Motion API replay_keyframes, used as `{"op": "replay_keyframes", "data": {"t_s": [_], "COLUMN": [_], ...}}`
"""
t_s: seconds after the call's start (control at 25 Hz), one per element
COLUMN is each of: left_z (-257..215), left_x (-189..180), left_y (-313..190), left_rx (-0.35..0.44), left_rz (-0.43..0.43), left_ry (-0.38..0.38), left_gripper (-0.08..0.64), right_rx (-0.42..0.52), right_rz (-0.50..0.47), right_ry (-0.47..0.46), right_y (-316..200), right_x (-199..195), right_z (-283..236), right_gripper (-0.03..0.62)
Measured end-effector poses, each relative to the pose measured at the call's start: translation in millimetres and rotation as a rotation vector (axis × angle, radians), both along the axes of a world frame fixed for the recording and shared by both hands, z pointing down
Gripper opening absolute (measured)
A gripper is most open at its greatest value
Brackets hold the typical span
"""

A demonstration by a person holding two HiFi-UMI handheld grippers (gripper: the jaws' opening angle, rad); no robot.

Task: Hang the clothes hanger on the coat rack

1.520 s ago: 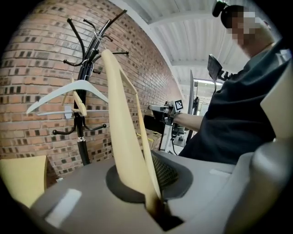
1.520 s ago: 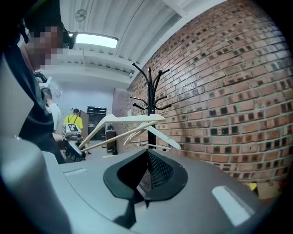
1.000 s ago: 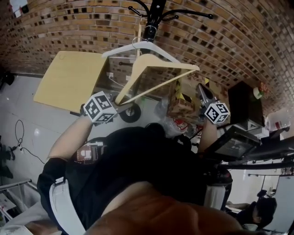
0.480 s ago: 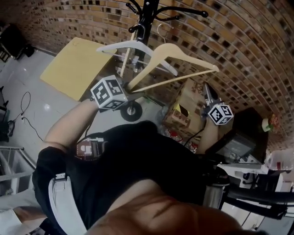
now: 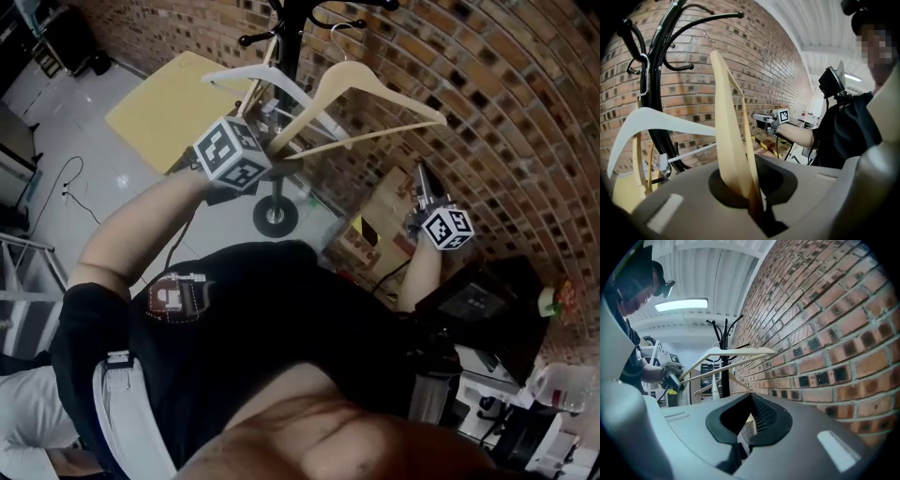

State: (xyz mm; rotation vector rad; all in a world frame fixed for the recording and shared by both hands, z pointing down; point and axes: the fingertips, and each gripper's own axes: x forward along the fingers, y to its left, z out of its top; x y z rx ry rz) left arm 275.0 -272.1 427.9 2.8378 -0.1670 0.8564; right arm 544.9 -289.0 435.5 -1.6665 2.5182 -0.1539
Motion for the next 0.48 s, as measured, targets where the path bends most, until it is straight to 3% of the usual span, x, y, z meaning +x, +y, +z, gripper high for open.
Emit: {"op": "replay_keyframes", "data": {"t_s": [0.24,0.48], "left_z": [-15.2,-11.9], "left_x": [0.6,10.6], "left_y": [-21.5,-34.7], "left_rx": [-0.105,-0.195], "left_rz": [-0.104,-0.129], "left_ry": [-0.011,-0.047], "left_gripper": [0.021,0.021], "right_rx": [0.005,0.014], "right_rz": [-0.061,-0.059], "right_ry": [-0.035,-0.005], "right_y": [-14.3,-27.2], "right_x": [-7.0,1.9], "right_z": [11.1,18.5], "right_gripper": [0.014,0.014]}}
